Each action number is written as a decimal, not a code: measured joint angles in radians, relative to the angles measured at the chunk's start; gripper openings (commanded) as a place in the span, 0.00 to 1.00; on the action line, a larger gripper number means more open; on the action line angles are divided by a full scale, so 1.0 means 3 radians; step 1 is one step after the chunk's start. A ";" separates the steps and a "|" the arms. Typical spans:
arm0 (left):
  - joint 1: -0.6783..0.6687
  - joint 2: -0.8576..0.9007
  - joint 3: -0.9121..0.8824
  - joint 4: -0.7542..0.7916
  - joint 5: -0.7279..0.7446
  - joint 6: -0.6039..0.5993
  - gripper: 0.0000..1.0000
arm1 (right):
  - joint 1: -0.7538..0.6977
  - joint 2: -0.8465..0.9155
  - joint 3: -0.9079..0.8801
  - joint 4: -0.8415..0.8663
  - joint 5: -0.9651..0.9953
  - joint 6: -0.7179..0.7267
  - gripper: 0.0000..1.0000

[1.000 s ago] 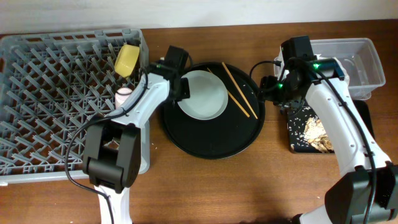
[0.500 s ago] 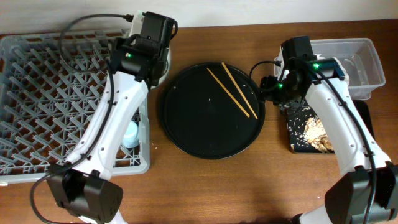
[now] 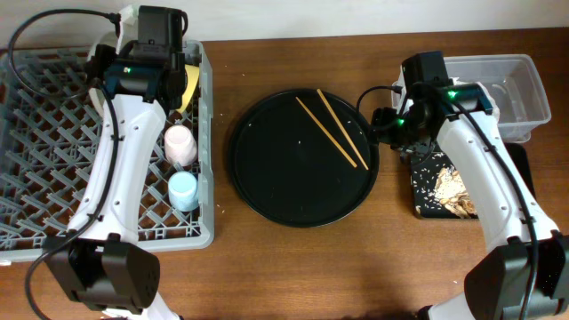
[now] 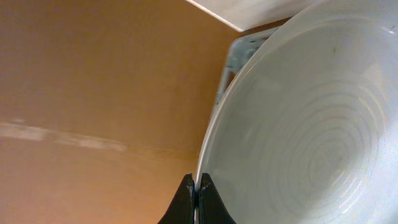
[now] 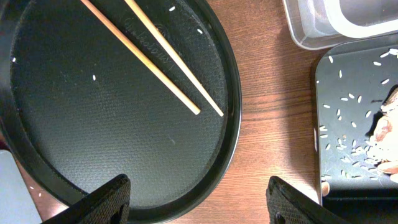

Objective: Sort waste into correct bins and load items into the dishwasher rack

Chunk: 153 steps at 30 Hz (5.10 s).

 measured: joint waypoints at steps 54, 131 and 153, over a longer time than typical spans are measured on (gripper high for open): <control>0.0282 0.0716 -0.0364 0.1099 0.0034 -0.0226 0.00 | 0.0000 0.0000 0.0000 0.0074 0.0000 0.0001 0.72; 0.0023 0.0098 0.0001 -0.0749 0.3824 -0.1292 0.99 | 0.0748 0.2199 0.1574 0.0322 0.0942 -0.1217 0.43; 0.0023 0.0098 0.0001 -0.0676 0.3918 -0.1293 0.99 | 0.0738 0.2262 0.1577 -0.0136 -0.0379 -0.1396 0.44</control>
